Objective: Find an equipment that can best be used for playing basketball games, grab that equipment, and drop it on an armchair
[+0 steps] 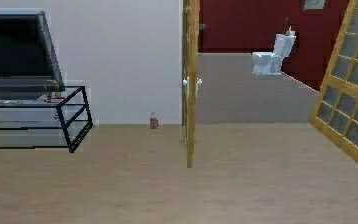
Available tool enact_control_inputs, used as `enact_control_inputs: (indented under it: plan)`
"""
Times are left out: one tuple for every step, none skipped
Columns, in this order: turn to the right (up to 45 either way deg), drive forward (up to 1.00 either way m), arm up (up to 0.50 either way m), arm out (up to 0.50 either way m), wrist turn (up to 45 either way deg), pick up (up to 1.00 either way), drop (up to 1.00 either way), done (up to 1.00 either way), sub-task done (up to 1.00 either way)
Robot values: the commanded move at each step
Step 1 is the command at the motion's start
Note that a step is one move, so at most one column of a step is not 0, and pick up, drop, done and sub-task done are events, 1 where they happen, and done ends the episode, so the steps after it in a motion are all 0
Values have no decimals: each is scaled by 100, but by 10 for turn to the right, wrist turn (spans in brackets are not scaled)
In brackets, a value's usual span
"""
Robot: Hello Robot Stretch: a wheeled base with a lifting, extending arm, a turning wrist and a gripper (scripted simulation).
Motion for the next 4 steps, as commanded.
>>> enact_control_inputs:
  plan:
    - [180,0,0,0,0,0,0,0,0]
    - [0,100,0,0,0,0,0,0,0]
    - [30,0,0,0,0,0,0,0,0]
    - [0,65,0,0,0,0,0,0,0]
